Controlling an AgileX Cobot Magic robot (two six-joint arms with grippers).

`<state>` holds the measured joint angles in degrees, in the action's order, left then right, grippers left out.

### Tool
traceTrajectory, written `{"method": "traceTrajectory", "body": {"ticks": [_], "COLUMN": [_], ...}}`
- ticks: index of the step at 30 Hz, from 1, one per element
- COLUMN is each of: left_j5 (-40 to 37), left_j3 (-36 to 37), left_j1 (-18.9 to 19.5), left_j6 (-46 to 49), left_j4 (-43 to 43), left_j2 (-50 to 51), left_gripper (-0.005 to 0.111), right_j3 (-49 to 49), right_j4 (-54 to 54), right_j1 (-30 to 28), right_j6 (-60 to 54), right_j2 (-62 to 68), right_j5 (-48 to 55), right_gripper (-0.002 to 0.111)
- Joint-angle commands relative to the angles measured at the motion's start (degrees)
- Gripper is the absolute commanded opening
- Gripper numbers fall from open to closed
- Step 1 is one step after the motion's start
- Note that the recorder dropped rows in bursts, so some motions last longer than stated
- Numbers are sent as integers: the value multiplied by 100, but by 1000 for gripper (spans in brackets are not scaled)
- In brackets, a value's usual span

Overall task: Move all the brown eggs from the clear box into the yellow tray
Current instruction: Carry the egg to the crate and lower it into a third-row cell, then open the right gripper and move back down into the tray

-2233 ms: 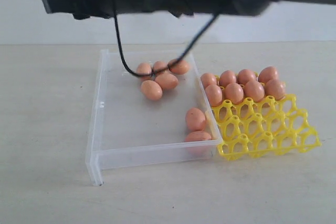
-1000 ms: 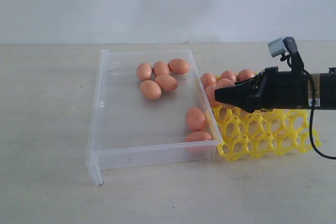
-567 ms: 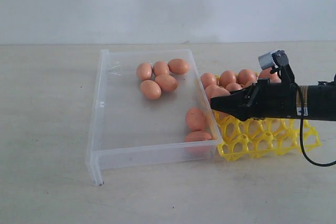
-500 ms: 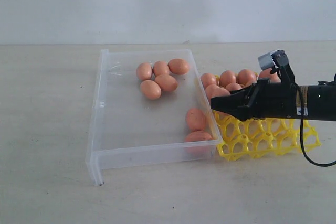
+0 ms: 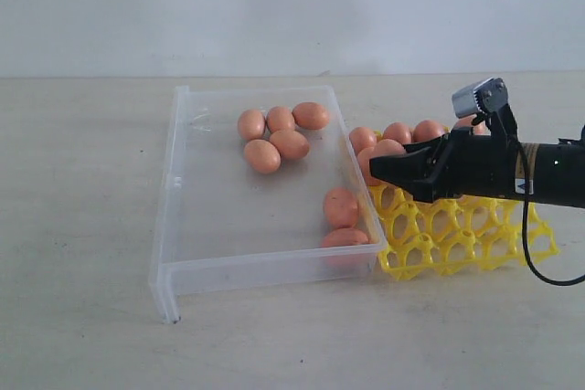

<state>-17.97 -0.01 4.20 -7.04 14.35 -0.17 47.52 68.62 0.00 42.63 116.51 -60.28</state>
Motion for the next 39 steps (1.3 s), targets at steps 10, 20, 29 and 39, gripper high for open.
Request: {"method": "traceTrajectory", "body": {"ticks": [10,20,29,39], "left_j5": [17,17,17,17], "left_j3": [1,1,1,1], "left_j1": [-22,-22,-22,-22], "left_j6": [-21,-21,-21,-21], "left_j4": [10,10,10,10], "left_j2": [17,17,17,17], "left_gripper": [-4,-4,-4,-4], "right_j3": [11,11,11,11], "right_j4": [-86,-313,-457,-513], "right_j1": [355,453,453,453], "right_j6": [-322,-404,-378,-378], "right_j2": [4,4,4,4], "right_j5": [123,462,553,553], "right_gripper": [0,0,23,67]}}
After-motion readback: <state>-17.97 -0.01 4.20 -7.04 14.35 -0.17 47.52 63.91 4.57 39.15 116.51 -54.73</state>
